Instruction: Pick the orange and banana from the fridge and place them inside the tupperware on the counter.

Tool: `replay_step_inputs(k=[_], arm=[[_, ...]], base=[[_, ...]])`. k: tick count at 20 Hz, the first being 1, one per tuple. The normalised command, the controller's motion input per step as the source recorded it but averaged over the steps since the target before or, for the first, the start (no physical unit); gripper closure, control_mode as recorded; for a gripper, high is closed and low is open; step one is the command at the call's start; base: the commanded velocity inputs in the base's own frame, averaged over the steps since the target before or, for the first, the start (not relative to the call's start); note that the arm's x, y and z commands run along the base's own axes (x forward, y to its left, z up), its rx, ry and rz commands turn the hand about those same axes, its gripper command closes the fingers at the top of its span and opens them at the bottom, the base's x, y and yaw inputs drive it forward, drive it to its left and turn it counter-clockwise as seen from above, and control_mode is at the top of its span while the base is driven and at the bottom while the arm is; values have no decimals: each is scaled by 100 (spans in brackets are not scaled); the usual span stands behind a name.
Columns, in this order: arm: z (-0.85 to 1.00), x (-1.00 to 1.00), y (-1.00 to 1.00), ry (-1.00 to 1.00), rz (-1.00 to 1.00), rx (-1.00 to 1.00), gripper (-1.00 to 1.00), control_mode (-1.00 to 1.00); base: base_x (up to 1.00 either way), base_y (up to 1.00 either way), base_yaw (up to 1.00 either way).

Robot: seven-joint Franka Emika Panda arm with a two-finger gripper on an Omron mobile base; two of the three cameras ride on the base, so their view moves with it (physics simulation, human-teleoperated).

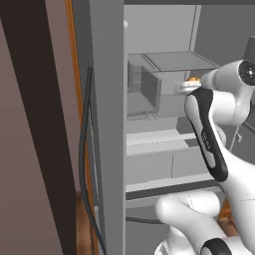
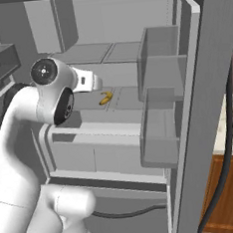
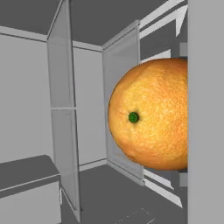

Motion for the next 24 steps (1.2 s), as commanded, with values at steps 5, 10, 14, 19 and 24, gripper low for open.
replay_step_inputs(k=[5,10,14,19,24], arm=[[2,-56,0,7,0,-2,100,-100],[-5,-48,0,0,0,-1,100,100],[0,0,0,0,0,0,100,100],[0,0,0,0,0,0,100,100],[0,0,0,0,0,0,100,100]], base=[[0,0,0],[-34,0,0],[-96,-2,0],[-74,-6,0],[-46,-27,0]])
